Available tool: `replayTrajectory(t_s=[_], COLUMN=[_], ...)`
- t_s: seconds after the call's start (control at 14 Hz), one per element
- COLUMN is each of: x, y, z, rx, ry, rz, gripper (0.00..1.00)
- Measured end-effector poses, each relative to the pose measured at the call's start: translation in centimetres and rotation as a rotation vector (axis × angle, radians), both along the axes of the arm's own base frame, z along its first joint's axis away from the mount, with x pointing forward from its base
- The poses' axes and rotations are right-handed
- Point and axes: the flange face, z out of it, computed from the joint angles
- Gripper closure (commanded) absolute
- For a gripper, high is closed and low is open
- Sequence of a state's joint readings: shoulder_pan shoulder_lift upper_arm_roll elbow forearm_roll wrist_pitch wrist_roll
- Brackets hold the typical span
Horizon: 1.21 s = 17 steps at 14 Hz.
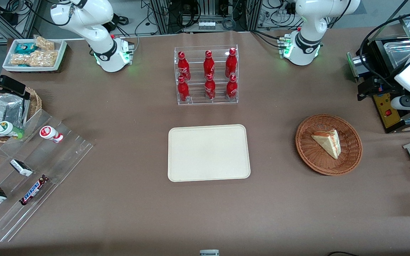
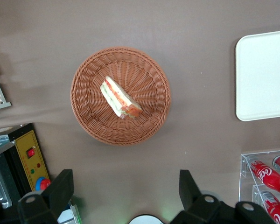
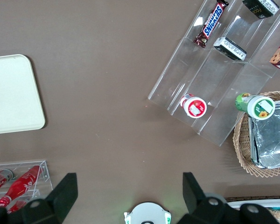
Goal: Place sandwich from basket to tray
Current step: 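Move the left gripper over the wicker basket holding the sandwich, then lower the left gripper and close it on the wrapped sandwich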
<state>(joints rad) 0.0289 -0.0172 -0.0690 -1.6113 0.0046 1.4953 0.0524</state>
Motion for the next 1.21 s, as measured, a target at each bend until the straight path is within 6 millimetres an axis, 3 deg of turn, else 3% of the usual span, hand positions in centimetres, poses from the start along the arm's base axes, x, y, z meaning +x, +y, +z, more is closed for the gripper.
replayTrajectory(t_s=[0.29,0.71,0.93,1.21], x=[0.4,0.3,-0.8,-1.5], y=[0.0,0.7,2.6,4.7], z=[-5.3,-16.9,-22.1,-26.1], rx=[0.003,0.059,0.054,0.062], ry=[0.072,0.046,0.004,-0.009], rz=[0.0,-0.011,0.021,0.191], gripper=[0.0,0.0,0.0,0.0])
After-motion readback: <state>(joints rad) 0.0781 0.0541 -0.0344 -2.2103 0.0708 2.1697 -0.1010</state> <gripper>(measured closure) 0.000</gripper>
